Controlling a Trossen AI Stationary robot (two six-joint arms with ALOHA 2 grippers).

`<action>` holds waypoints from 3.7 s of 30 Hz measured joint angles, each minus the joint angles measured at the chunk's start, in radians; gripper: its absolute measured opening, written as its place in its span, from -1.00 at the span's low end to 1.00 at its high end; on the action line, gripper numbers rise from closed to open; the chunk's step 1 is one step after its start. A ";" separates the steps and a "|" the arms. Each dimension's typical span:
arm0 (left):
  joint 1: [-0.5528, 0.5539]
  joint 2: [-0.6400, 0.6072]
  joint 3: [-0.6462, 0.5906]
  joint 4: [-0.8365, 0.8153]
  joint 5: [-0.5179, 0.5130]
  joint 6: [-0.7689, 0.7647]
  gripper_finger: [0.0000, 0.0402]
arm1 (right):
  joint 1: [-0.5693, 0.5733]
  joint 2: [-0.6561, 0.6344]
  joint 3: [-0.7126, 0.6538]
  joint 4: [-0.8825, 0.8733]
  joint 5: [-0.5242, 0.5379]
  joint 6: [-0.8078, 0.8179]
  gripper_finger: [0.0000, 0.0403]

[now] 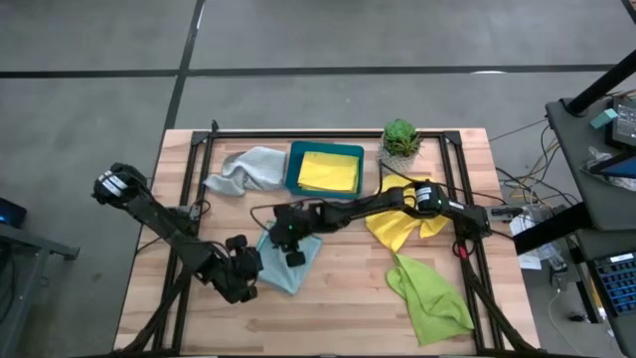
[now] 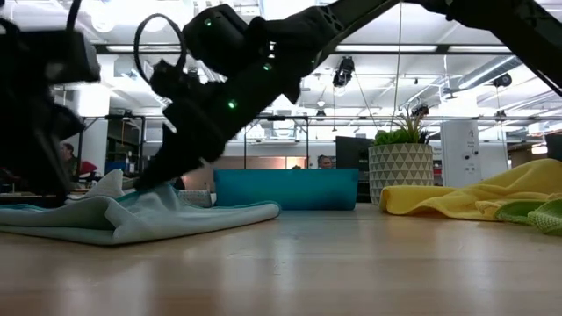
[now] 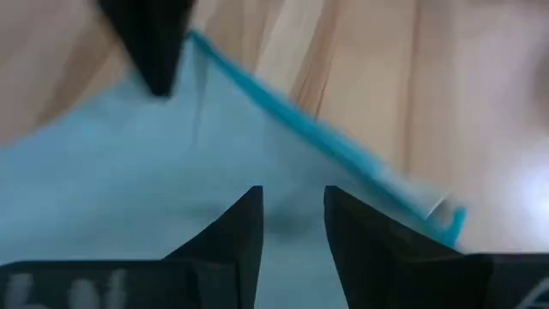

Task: Fold microfiber towels
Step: Fold the light blue microfiber cloth

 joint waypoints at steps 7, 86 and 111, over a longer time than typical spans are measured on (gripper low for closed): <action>0.002 0.074 0.001 -0.015 0.066 -0.052 -1.00 | 0.022 -0.011 -0.056 -0.007 0.014 0.014 -0.42; 0.018 -0.110 0.012 -0.150 -0.016 -0.180 -1.00 | 0.231 -0.166 -0.277 0.084 -0.156 0.223 -0.42; 0.382 0.095 0.011 0.076 -0.177 0.355 -1.00 | 0.170 -0.449 -0.633 0.121 0.186 0.286 -0.42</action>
